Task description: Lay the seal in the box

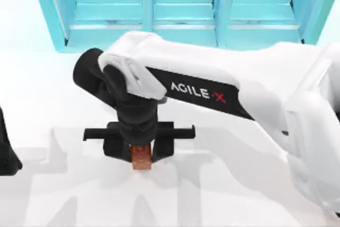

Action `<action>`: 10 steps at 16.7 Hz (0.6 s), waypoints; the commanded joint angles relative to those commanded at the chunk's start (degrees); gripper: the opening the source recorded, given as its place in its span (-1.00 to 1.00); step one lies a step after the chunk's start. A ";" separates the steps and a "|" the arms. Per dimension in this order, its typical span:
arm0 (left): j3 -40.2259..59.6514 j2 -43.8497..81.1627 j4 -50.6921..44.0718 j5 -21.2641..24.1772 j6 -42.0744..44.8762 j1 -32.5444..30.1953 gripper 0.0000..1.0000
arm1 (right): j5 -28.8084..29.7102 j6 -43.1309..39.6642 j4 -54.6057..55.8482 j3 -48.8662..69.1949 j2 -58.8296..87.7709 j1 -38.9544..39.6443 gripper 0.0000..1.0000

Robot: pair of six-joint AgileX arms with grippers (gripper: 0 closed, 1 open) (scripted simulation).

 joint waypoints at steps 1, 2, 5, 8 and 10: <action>0.00 0.00 0.00 0.00 0.00 0.00 1.00 | 0.00 0.02 -1.81 1.87 0.08 0.03 -1.00; 0.00 0.00 0.00 0.00 0.00 0.00 1.00 | 0.00 0.07 -3.98 4.15 0.19 0.03 -1.00; 0.00 0.00 0.00 0.00 0.00 0.00 1.00 | 0.00 0.16 -11.90 12.20 0.33 -0.08 -1.00; 0.00 0.00 0.00 0.00 0.00 0.00 1.00 | 0.00 0.00 -18.75 18.93 0.16 -0.20 -1.00; 0.00 0.00 0.00 0.00 0.00 0.00 1.00 | 0.00 -0.03 -20.60 20.81 0.14 -0.24 -1.00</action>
